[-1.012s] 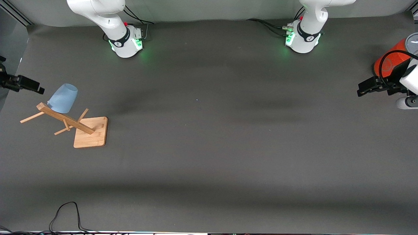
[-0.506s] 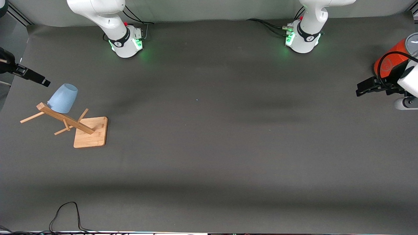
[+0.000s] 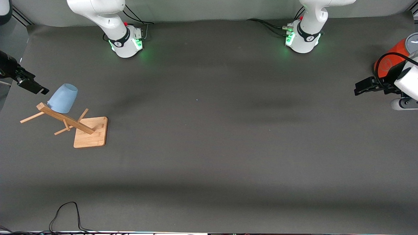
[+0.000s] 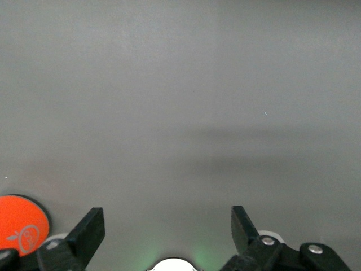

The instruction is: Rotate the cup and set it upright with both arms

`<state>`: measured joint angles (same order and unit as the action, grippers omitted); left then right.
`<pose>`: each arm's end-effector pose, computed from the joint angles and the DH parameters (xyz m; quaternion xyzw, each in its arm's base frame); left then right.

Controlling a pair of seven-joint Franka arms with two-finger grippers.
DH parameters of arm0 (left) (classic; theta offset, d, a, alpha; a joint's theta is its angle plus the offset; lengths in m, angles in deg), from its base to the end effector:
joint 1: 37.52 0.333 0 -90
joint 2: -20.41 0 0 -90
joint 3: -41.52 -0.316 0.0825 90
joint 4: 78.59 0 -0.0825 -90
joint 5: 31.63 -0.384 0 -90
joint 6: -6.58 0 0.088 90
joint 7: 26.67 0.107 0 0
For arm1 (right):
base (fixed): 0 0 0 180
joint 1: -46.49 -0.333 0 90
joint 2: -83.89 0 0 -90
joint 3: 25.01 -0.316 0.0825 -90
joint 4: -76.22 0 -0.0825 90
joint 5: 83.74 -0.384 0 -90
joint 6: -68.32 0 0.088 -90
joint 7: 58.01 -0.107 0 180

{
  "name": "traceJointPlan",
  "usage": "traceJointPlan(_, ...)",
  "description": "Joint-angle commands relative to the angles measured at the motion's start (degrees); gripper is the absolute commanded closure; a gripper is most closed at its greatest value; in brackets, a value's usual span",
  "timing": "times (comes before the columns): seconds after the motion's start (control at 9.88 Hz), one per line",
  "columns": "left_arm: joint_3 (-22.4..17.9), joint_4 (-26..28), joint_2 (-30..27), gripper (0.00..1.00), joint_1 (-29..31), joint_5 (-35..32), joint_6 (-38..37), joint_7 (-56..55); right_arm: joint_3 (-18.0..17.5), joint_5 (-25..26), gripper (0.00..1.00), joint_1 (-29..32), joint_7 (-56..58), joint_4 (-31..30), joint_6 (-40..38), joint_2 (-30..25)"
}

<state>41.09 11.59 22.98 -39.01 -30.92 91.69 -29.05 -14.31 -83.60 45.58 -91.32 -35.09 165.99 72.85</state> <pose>0.5570 -0.0118 0.5912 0.9977 0.0114 -0.0668 0.0040 0.4885 -0.0910 0.5590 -0.9305 0.3650 0.0272 0.0112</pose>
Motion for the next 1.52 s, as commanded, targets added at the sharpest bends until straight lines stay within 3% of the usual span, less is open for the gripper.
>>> traceJointPlan(0.0, -0.09, 0.17, -0.55, 0.00, -0.44, 0.17, -0.82, 0.71, 0.11, -0.22, 0.00, -0.23, -1.06, -3.89, 5.57, 1.02)
traceJointPlan(0.4, -0.09, 0.17, -0.55, 0.00, -0.36, 0.26, -0.82, 0.71, 0.19, -0.40, 0.00, -0.15, -0.89, -10.41, 13.93, 1.54)
traceJointPlan(1.11, -0.09, 0.09, -0.81, 0.00, -0.09, 0.35, -0.91, 1.14, 0.37, -1.02, 0.00, -0.06, -0.80, -12.17, 14.04, 3.92)
traceJointPlan(1.21, -0.09, 0.09, -0.90, 0.00, -0.09, 0.35, -1.26, 1.06, 0.37, -1.02, 0.08, -0.06, -0.80, -12.17, 14.04, 3.92)
traceJointPlan(1.32, -0.09, 0.00, -0.90, 0.00, -0.09, 0.44, -1.52, 1.14, 0.37, -0.93, 0.28, -0.06, -0.80, -12.09, 13.95, 3.92)
traceJointPlan(1.42, -0.09, 0.00, -0.98, 0.00, -0.18, 0.44, -1.70, 1.14, 0.37, -0.93, 0.37, -0.06, -0.54, -12.00, 13.95, 3.83)
